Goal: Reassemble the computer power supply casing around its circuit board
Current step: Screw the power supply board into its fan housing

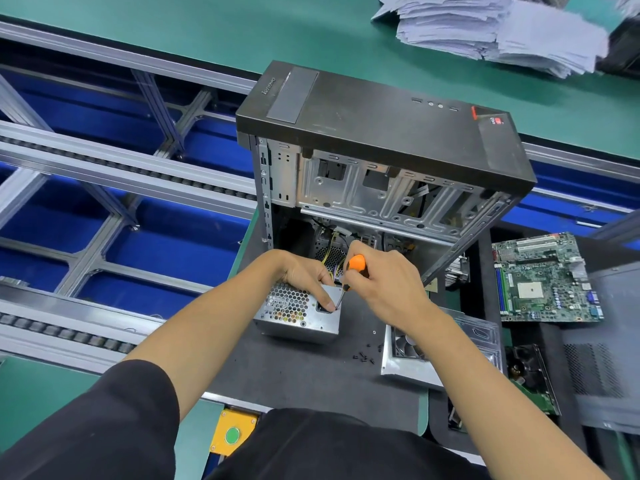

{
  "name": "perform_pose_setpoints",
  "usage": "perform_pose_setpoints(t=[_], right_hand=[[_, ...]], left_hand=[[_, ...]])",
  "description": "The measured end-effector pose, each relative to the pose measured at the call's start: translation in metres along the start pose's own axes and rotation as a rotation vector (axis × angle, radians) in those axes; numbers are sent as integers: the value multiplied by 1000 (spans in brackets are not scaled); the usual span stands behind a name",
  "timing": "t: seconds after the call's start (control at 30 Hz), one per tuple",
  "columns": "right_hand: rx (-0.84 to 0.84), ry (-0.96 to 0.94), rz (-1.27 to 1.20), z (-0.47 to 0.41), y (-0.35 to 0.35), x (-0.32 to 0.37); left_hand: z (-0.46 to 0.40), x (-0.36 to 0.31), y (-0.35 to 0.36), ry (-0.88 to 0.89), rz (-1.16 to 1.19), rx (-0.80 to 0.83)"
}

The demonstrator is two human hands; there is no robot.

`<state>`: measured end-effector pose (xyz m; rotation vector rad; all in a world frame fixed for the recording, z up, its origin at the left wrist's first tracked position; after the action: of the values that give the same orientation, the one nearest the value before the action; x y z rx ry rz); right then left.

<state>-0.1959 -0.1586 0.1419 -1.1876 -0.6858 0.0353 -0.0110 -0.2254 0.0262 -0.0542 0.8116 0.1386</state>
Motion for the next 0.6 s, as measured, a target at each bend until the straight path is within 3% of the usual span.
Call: perform_pose_setpoints(t=[0.23, 0.4, 0.6], right_hand=[[-11, -138, -54, -2, -7, 8], [75, -273, 425, -7, -22, 11], [282, -391, 561, -18, -41, 18]], left_hand=[[4, 0, 2, 12, 24, 30], [5, -2, 3, 11, 59, 5], [6, 0, 2, -2, 130, 36]])
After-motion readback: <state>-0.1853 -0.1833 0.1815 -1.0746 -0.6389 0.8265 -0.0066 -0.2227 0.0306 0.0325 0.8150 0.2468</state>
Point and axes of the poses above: each hand's wrist, its own z-axis away from the middle knuckle, its own y-axis out of the palm, x = y × z, the point moved 1 cm from there along -z, towards the middle knuckle, and after that the axes turned 13 degrees about x, right-handed, at the moved point
